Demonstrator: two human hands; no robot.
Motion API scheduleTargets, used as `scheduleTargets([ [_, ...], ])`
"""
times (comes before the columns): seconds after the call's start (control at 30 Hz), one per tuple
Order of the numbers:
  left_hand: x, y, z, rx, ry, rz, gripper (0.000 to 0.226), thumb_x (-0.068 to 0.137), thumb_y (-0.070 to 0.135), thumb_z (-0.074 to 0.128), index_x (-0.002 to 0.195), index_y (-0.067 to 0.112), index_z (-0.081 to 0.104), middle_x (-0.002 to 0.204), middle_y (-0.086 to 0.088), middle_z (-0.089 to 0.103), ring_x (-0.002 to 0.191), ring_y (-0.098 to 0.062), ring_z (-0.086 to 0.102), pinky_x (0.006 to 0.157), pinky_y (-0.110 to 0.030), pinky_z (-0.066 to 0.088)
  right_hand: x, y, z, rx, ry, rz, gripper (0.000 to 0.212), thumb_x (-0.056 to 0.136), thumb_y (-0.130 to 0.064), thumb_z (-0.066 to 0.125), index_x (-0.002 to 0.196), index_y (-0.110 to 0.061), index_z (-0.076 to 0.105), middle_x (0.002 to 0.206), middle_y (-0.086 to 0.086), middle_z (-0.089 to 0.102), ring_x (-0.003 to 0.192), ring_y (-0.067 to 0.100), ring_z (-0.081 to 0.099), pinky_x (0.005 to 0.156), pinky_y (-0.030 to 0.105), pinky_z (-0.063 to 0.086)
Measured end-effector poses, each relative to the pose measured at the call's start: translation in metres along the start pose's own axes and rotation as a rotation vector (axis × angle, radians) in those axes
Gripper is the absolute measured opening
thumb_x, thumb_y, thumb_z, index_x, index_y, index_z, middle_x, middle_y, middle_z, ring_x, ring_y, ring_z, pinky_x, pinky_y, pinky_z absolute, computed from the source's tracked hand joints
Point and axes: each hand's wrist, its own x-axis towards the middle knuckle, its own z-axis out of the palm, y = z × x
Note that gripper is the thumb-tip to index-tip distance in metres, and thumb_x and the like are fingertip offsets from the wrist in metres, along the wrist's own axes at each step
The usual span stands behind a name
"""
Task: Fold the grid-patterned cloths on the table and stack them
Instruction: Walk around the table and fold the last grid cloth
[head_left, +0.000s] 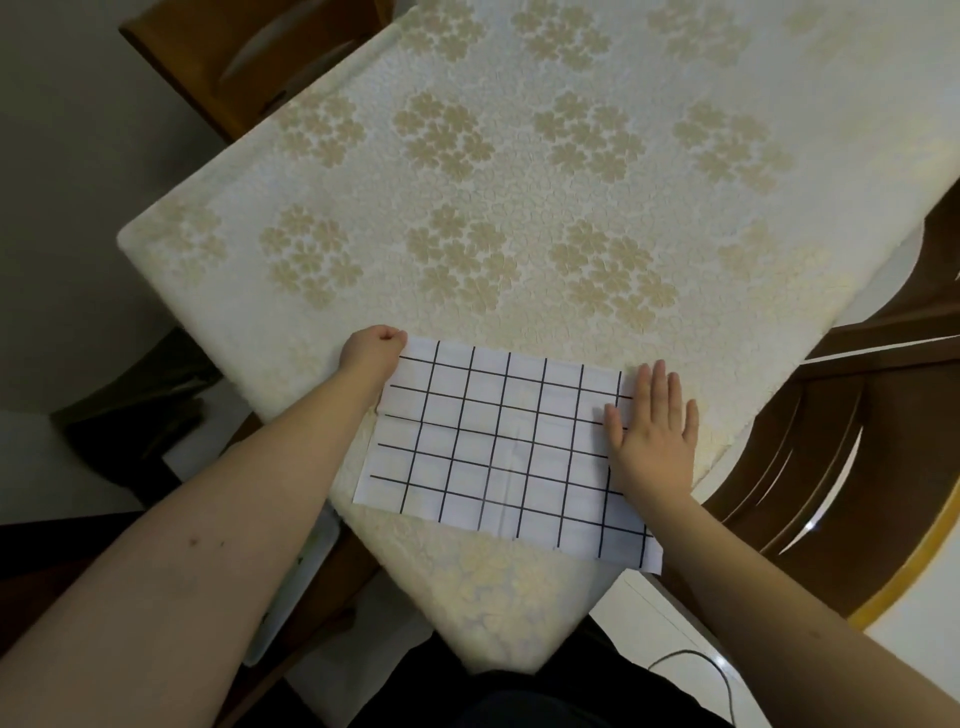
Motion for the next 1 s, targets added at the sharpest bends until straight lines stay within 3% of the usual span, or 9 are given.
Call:
scheduleTargets([
  [0.13, -0.005, 0.005, -0.004, -0.105, -0.019, -0.097, 0.040, 0.098, 0.042, 0.046, 0.106, 0.008, 0.065, 0.103, -0.006, 0.065, 0.097, -0.027, 0.063, 0.095, -0.040, 0.052, -0.037, -0.038, 0.002, 0.006, -0.051, -0.261, 0.068, 0.099, -0.055, 0.011, 0.155, -0.021, -0.004, 0.164, 0.001, -0.008, 0.150, 0.017, -0.010, 0.121, 0.039, -0.007],
  [0.23, -0.008, 0.003, -0.013, -0.262, -0.137, -0.162, 0.050, 0.099, 0.054, 0.040, 0.099, 0.009, 0.064, 0.099, -0.007, 0.069, 0.094, -0.025, 0.065, 0.092, -0.038, 0.053, -0.075, -0.067, 0.017, 0.018, -0.088, -0.371, 0.067, 0.100, -0.055, 0.016, 0.157, -0.021, 0.004, 0.164, -0.002, -0.002, 0.151, 0.016, -0.004, 0.121, 0.041, -0.001],
  [0.4, -0.035, -0.022, -0.030, -0.238, -0.324, -0.133, 0.049, 0.097, 0.051, 0.050, 0.113, 0.006, 0.062, 0.107, -0.008, 0.067, 0.098, -0.023, 0.064, 0.090, -0.034, 0.051, -0.103, -0.087, 0.036, 0.024, -0.216, -0.288, 0.075, 0.093, -0.060, 0.003, 0.156, -0.020, -0.001, 0.160, -0.007, -0.014, 0.148, 0.011, -0.014, 0.122, 0.039, -0.003],
  [0.5, -0.050, -0.046, -0.036, -0.171, -0.396, -0.119, 0.038, 0.096, 0.032, 0.061, 0.118, 0.001, 0.061, 0.112, -0.012, 0.069, 0.100, -0.024, 0.066, 0.087, -0.035, 0.054, -0.105, -0.090, 0.038, 0.019, -0.236, -0.276, 0.081, 0.087, -0.062, -0.003, 0.156, -0.019, -0.001, 0.161, -0.006, -0.014, 0.147, 0.009, -0.016, 0.123, 0.038, -0.005],
  [0.63, -0.069, -0.065, -0.042, -0.111, -0.333, -0.019, 0.019, 0.094, 0.019, 0.064, 0.108, 0.006, 0.065, 0.109, -0.016, 0.070, 0.094, -0.028, 0.069, 0.087, -0.043, 0.057, -0.101, -0.091, 0.026, 0.079, -0.283, -0.269, 0.076, 0.095, -0.061, 0.009, 0.157, -0.019, -0.001, 0.165, -0.003, -0.001, 0.151, 0.013, -0.005, 0.120, 0.033, -0.004],
  [0.73, -0.089, -0.049, -0.049, -0.072, -0.302, 0.085, 0.018, 0.096, 0.018, 0.060, 0.109, 0.007, 0.065, 0.102, -0.010, 0.069, 0.087, -0.024, 0.067, 0.076, -0.037, 0.057, -0.091, -0.088, 0.014, 0.198, -0.351, -0.233, 0.065, 0.103, -0.047, 0.026, 0.157, -0.018, 0.005, 0.164, -0.001, 0.009, 0.151, 0.016, 0.006, 0.122, 0.034, 0.006],
  [0.9, -0.116, -0.012, -0.059, 0.045, -0.288, 0.292, 0.014, 0.094, 0.020, 0.060, 0.097, 0.007, 0.064, 0.099, -0.012, 0.071, 0.088, -0.026, 0.069, 0.078, -0.043, 0.060, -0.084, -0.086, -0.008, 0.527, -0.458, -0.122, 0.057, 0.106, -0.039, 0.029, 0.156, -0.017, 0.013, 0.163, -0.001, 0.017, 0.149, 0.013, 0.015, 0.117, 0.025, 0.011],
  [1.0, -0.130, 0.011, -0.058, 0.095, -0.312, 0.381, 0.016, 0.095, 0.021, 0.061, 0.104, 0.009, 0.064, 0.101, -0.011, 0.068, 0.088, -0.027, 0.069, 0.071, -0.036, 0.061, -0.085, -0.084, -0.014, 0.703, -0.477, -0.034, 0.052, 0.106, -0.036, 0.028, 0.155, -0.022, 0.018, 0.161, -0.008, 0.022, 0.148, 0.010, 0.018, 0.117, 0.025, 0.012],
])
